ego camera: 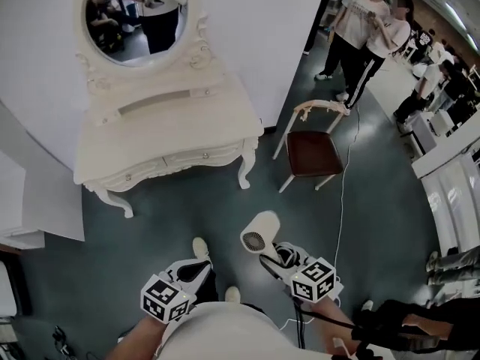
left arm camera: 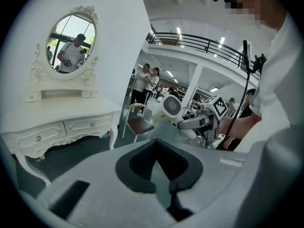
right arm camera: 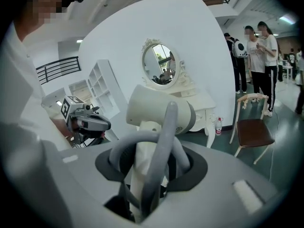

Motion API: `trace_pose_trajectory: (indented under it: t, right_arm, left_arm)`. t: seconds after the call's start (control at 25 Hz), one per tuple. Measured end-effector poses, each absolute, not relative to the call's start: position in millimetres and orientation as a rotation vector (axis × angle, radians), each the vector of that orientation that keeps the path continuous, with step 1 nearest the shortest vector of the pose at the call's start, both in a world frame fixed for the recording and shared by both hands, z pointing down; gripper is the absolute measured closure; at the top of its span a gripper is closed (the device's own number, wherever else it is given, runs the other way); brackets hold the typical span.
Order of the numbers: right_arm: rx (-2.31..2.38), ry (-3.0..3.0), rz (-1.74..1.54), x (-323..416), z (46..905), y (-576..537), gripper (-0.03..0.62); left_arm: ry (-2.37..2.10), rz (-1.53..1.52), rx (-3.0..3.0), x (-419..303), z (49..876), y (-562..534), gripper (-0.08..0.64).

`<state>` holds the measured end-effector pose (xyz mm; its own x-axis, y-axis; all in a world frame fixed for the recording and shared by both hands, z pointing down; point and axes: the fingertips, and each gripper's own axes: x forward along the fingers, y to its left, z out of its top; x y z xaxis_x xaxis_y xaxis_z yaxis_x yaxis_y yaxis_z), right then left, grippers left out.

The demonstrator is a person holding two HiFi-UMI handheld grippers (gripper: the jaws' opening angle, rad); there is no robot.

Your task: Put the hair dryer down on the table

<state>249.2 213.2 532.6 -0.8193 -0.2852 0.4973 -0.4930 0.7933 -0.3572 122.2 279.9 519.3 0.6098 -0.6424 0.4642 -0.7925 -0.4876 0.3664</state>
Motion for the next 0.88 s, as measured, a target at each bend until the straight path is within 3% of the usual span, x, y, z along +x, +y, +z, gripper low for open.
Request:
trace_pose_trajectory:
  t: [0.4, 0.88]
  right_arm:
    - [0.685, -2.545, 0.556, 184.9, 476.0, 50.3, 0.403]
    - [0.476, -2.629, 0.235, 41.1, 352.4, -118.1, 0.404]
  left_arm:
    - [-1.038, 0.304, 2.372, 44.0, 504.1, 124.7, 0.561]
    - [-1.069, 0.245, 2.353, -50.7, 501.0, 30.6, 0.561]
